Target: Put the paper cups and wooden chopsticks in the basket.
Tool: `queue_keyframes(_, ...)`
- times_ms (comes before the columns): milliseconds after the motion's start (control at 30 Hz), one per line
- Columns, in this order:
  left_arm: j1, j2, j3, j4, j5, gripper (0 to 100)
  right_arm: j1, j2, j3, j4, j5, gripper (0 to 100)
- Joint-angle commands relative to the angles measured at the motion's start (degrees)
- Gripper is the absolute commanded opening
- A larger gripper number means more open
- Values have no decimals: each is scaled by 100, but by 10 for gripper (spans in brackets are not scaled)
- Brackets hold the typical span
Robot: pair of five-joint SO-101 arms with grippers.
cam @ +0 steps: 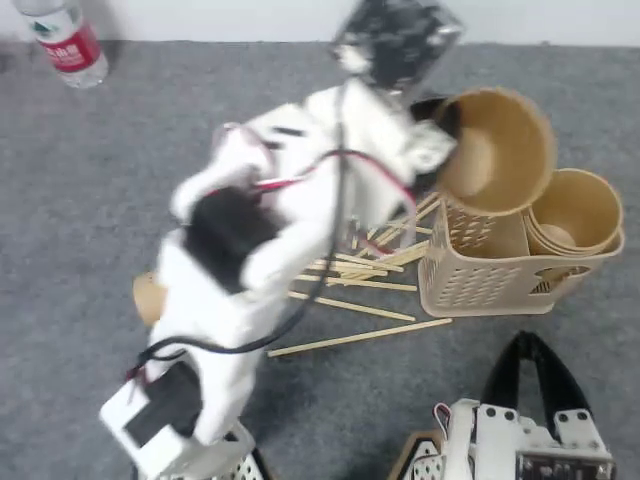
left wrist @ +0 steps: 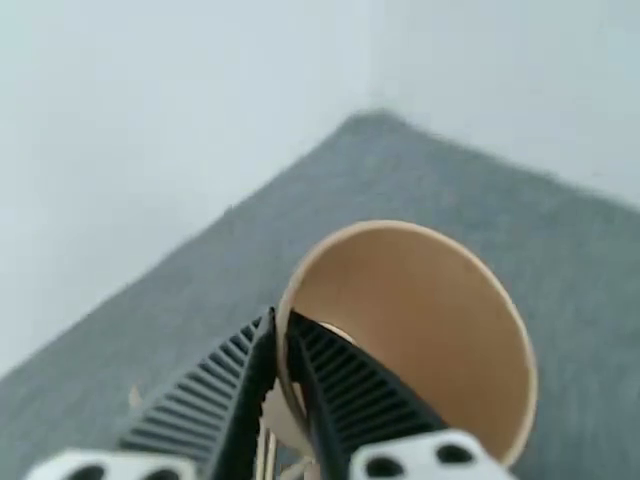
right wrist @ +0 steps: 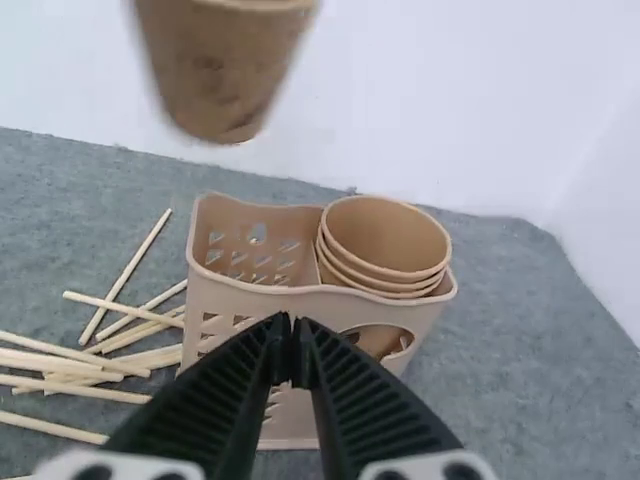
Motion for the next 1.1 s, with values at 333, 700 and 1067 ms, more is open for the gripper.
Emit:
queue_keyframes(333,1160,1424,-13,-2268,264,12,-4,31,62,189,53,7)
queue_keyframes(700,1108,2312,-13,-2347,264,12,-4,31,88,189,62,7)
queue_keyframes(1067,1011,2330,-286,-1204,255,156,-4,31,88,189,62,7)
